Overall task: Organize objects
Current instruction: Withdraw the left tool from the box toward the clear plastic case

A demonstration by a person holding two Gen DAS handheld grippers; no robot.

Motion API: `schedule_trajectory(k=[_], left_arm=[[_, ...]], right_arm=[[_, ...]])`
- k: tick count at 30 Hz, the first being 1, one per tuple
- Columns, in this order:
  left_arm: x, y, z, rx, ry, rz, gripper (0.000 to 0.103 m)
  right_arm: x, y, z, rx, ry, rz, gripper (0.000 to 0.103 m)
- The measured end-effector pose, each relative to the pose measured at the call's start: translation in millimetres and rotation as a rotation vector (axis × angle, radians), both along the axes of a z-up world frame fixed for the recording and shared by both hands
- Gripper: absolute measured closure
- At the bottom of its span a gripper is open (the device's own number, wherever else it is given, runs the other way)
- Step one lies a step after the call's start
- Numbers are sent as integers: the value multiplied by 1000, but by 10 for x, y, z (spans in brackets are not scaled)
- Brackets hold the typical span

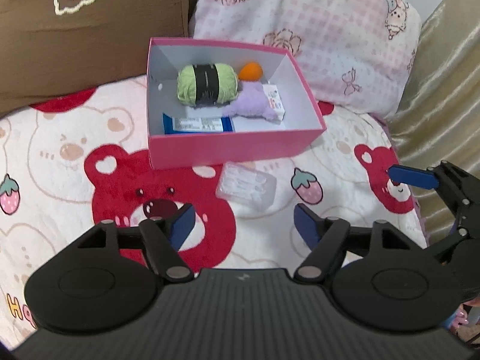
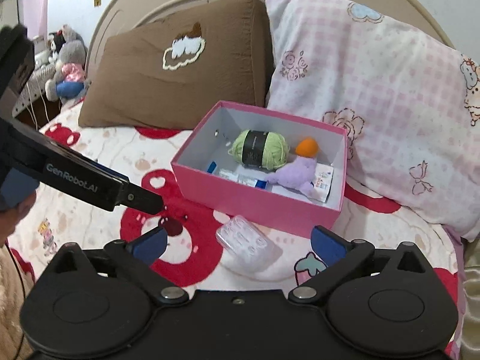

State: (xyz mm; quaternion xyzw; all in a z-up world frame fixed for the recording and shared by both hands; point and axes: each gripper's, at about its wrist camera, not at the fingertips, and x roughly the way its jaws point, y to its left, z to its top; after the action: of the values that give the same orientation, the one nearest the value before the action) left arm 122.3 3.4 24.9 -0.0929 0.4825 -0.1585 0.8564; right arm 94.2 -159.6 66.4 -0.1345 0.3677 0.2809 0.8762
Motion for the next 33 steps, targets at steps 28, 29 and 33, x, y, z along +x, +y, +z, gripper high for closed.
schedule_trajectory(k=[28, 29, 33], left_arm=[[99, -100, -639, 27, 94, -55, 6], [112, -97, -662, 31, 105, -49, 6], [166, -57, -778, 17, 114, -33, 4]], right_arm=[[226, 3, -809, -6, 157, -18, 0], [229, -17, -836, 12, 155, -21, 0], [256, -119, -973, 93, 145, -59, 0]])
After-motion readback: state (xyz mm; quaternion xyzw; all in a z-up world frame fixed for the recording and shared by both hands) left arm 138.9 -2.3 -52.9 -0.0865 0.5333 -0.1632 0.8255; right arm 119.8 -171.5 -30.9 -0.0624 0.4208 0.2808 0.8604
